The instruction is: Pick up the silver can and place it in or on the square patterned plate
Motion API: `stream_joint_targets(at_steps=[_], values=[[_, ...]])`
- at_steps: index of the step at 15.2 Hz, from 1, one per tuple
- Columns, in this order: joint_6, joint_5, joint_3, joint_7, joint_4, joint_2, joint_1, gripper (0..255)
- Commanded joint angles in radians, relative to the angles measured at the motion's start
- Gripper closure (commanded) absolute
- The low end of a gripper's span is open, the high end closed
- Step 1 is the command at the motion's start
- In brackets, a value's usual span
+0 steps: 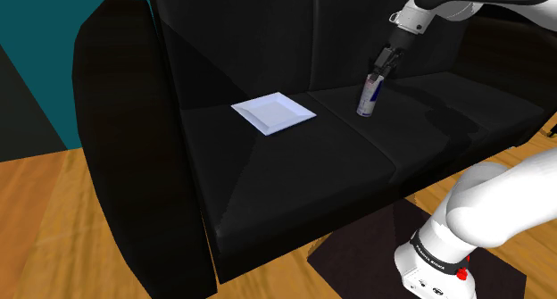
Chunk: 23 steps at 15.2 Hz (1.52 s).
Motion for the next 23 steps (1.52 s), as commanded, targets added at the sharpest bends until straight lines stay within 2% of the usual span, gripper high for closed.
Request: stream_joint_targets(at_steps=[1, 9, 10, 19, 23], values=[[0.022, -0.001, 0.0, 0.0, -0.024, -0.002, -0.001, 0], [0.022, 0.0, 0.0, 0.0, -0.024, -0.002, 0.0, 0], [0.022, 0.0, 0.0, 0.0, -0.024, -0.002, 0.0, 255], [0.022, 0.0, 0.0, 0.0, -0.024, -0.002, 0.0, 255], [-0.029, 0.004, 0.004, 0.006, 0.037, 0.007, 0.004, 255]])
